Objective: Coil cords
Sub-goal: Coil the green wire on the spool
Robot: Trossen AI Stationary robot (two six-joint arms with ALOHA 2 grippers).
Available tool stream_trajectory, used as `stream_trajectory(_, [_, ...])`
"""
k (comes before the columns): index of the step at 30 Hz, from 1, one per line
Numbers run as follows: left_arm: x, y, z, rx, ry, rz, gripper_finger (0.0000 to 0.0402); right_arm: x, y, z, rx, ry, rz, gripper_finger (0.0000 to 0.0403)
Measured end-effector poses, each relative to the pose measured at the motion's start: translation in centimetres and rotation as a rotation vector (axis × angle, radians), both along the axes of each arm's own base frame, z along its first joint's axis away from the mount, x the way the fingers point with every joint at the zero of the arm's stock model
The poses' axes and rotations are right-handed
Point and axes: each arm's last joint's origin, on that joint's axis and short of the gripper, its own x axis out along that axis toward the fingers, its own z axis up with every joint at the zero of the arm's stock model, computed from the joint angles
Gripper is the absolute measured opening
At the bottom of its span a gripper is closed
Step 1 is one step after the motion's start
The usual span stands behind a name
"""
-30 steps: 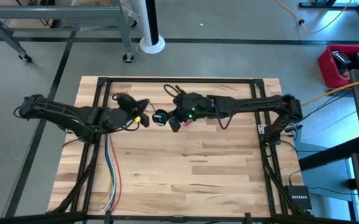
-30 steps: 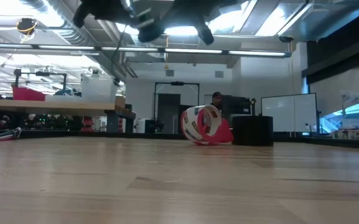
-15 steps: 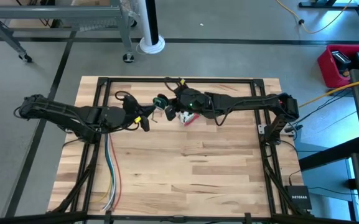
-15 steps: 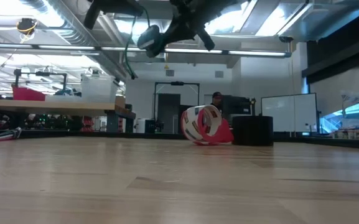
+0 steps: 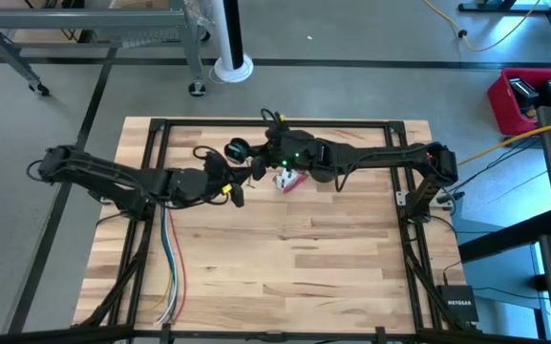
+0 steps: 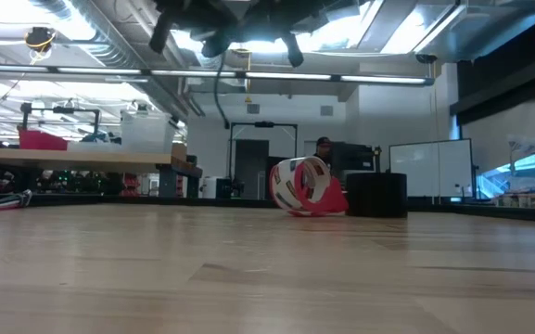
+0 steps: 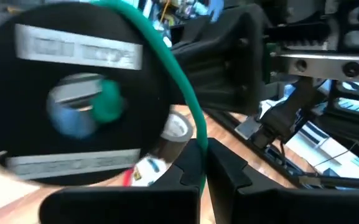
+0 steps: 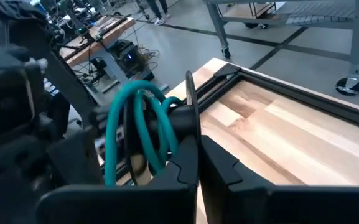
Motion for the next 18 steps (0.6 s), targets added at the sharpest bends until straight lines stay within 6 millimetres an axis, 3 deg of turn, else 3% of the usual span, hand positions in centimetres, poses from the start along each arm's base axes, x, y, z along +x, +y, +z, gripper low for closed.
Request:
stream_trajectory(7, [0.7, -0.1, 0.2, 0.035, -0.034, -0.024, 0.0000, 0.0, 0.0, 0.1, 0.008, -0.016, -0.003, 0.0003])
stream_trajectory(18, [-0.1, 0.0, -1.8, 0.003, 0.153, 0.016, 0.0000, 0.3, 0.3, 0.9, 0.059, -0.107, 0.098, 0.0003])
